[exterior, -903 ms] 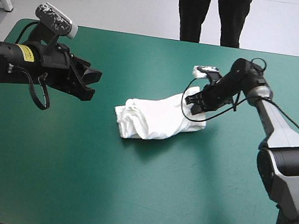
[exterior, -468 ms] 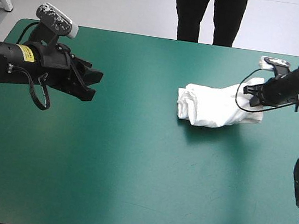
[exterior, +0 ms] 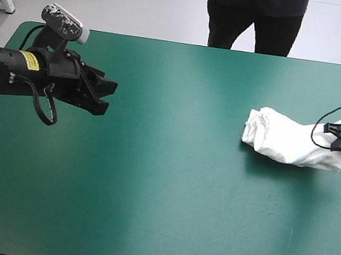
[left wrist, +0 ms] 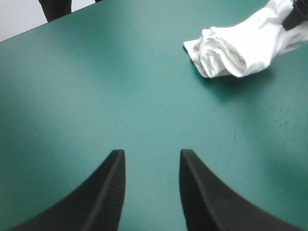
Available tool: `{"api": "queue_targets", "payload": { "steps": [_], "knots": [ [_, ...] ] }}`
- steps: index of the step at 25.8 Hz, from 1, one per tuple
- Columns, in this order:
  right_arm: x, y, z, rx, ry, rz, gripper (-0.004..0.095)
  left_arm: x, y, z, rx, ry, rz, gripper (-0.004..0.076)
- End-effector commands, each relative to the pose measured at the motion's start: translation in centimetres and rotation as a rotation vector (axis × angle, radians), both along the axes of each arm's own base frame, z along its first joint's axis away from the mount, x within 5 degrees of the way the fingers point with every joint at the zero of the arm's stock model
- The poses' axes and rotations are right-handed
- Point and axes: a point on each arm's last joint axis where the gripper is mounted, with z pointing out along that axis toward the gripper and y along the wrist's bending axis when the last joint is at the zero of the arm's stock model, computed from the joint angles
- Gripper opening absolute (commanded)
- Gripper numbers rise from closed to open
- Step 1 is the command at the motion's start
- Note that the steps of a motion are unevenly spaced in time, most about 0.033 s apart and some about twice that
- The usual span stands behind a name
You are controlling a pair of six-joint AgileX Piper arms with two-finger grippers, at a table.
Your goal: Fold the cloth
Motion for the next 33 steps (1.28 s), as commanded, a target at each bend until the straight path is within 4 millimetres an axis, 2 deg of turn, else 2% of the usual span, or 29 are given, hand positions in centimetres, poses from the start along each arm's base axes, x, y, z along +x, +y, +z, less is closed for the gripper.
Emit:
{"api": "queue_targets", "payload": {
  "steps": [1,4,7,9,14,16,19,24,26,30,33],
  "knots": [
    [-1.6,-1.4,3.1,-0.053,-0.084,-0.039,-0.0007,-1.2,0.1,0.9,-0.022,-0.011,-0.026,0.0281],
    [-2.0,-2.1,2.6,-0.061,-0.065,-0.058,-0.0007,-1.2,0.1,0.9,-0.023,-0.01,-0.027,0.0281],
    [-2.7,-2.2,0.0,-0.082,0.005,-0.048,-0.0007,-1.2,0.1,0.9,-0.023,-0.01,-0.027,0.0281],
    [-2.9,-2.2,-0.8,-0.083,0.024,-0.049,-0.0007,-1.2,0.1,0.9,-0.023,-0.01,-0.027,0.0281],
    [-3.2,-2.7,-1.1,-0.127,0.057,-0.101,0.0,-1.2,0.1,0.9,-0.023,-0.01,-0.027,0.0281],
    [-3.1,-2.6,-1.1,-0.117,0.051,-0.096,0.0064,-1.2,0.1,0.9,-0.024,-0.011,-0.03,0.0281],
    [-3.2,-2.4,-0.6,-0.109,0.031,-0.096,0.0215,-1.3,0.0,0.9,-0.033,-0.007,-0.036,0.0281],
    [-3.9,-2.1,1.3,-0.141,-0.02,-0.101,0.0449,-1.4,-0.1,1.0,-0.048,-0.002,-0.048,0.0281],
    [-4.4,-2.1,2.1,-0.148,-0.039,-0.116,0.0484,-1.4,-0.1,1.0,-0.049,-0.002,-0.048,0.0281],
    [-5.2,-1.6,3.8,-0.14,-0.09,-0.149,0.0487,-1.7,0.0,1.1,-0.05,-0.01,-0.05,0.0281],
    [-5.8,-0.2,5.9,-0.045,-0.187,-0.167,0.0487,-2.3,0.3,1.4,-0.044,-0.035,-0.053,0.0281]
  ]
}}
